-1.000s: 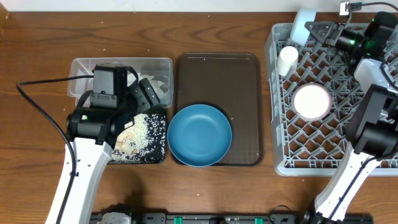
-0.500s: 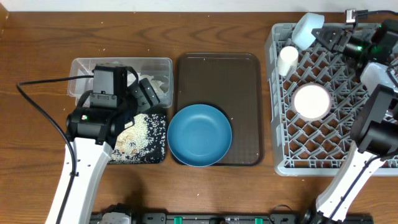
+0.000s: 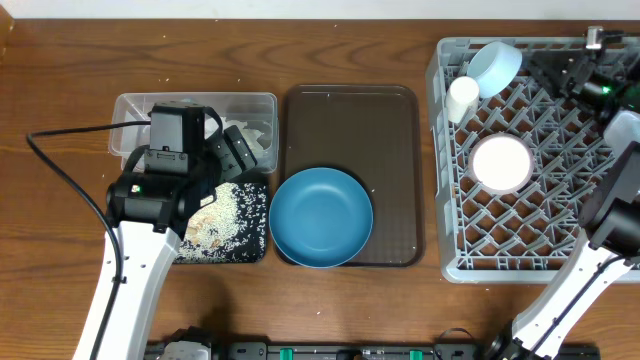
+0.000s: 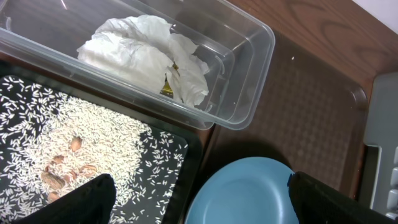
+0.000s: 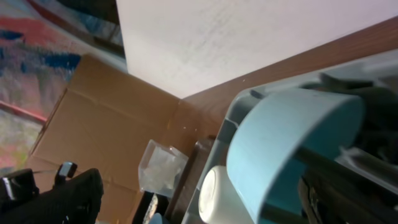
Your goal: Sort waste into correct bins and load items into the dishwasher rack
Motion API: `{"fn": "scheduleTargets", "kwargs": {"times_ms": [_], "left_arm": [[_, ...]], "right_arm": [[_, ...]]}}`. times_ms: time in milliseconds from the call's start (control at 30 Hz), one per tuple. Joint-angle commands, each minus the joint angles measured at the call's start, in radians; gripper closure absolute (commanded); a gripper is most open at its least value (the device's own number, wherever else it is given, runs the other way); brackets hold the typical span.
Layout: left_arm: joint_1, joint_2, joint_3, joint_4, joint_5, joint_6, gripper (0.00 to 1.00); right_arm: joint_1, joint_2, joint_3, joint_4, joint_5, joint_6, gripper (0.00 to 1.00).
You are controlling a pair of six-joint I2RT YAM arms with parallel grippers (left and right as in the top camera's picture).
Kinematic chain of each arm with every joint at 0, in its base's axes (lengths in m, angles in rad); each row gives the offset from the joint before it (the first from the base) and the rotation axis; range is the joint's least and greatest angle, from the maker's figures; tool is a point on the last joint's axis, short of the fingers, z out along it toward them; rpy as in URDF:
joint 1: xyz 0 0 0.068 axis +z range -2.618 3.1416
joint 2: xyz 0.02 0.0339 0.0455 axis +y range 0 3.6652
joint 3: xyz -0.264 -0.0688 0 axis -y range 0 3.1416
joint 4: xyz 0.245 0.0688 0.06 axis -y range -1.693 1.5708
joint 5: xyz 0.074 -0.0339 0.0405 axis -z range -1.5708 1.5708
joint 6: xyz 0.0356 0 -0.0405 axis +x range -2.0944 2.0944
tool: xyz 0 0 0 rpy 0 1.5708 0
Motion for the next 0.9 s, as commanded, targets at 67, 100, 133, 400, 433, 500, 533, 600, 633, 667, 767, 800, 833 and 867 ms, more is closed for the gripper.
{"fn": "scheduleTargets", "kwargs": {"times_ms": [67,100,133,400,433,500,533,600,633,667,767,800,833,867], "left_arm": [[0.003,-0.007,0.022,0.000,-0.019,0.002,0.09],[0.003,-0.007,0.022,0.000,-0.019,0.002,0.09],[0.003,-0.007,0.022,0.000,-0.019,0.002,0.09],[0.003,-0.007,0.022,0.000,-0.019,0.003,0.09],[0.003,-0.007,0.022,0.000,-0.019,0.002,0.09],[0.003,-0.007,0.022,0.000,-0.019,0.002,0.09],[0.003,-0.007,0.022,0.000,-0.019,0.002,0.09],[0.003,-0.007,0.022,0.000,-0.019,0.002,0.09],[0.003,-0.007,0.022,0.000,-0.019,0.002,0.09],[0.003,-0.007,0.022,0.000,-0.019,0.002,0.09],[0.003,-0.007,0.022,0.000,-0.019,0.002,0.09],[0.003,-0.007,0.022,0.000,-0.019,0.002,0.09],[0.003,-0.007,0.022,0.000,-0.019,0.002,0.09],[0.003,-0.007,0.022,0.000,-0.019,0.002,0.09]], "right_arm": [[-0.056,0.012,0.006,0.002,-0.003,0.051,0.01],[-0.066,0.012,0.006,0.005,0.014,0.069,0.02],[-0.074,0.012,0.006,0.008,0.034,0.085,0.01],[-0.103,-0.051,0.006,0.173,0.113,0.310,0.02],[-0.102,-0.074,0.006,0.172,0.136,0.312,0.02],[-0.098,-0.131,0.006,0.155,0.190,0.312,0.01],[-0.093,-0.170,0.006,0.126,0.226,0.309,0.01],[-0.081,-0.239,0.006,0.053,0.291,0.267,0.01],[-0.072,-0.281,0.006,-0.012,0.336,0.219,0.01],[-0.063,-0.317,0.006,-0.083,0.380,0.164,0.01],[-0.012,-0.460,0.006,-0.446,0.667,-0.135,0.01],[0.015,-0.505,0.006,-0.557,0.802,-0.237,0.01],[0.043,-0.539,0.006,-0.634,0.926,-0.315,0.01],[0.080,-0.575,0.006,-0.707,1.063,-0.396,0.01]]}}
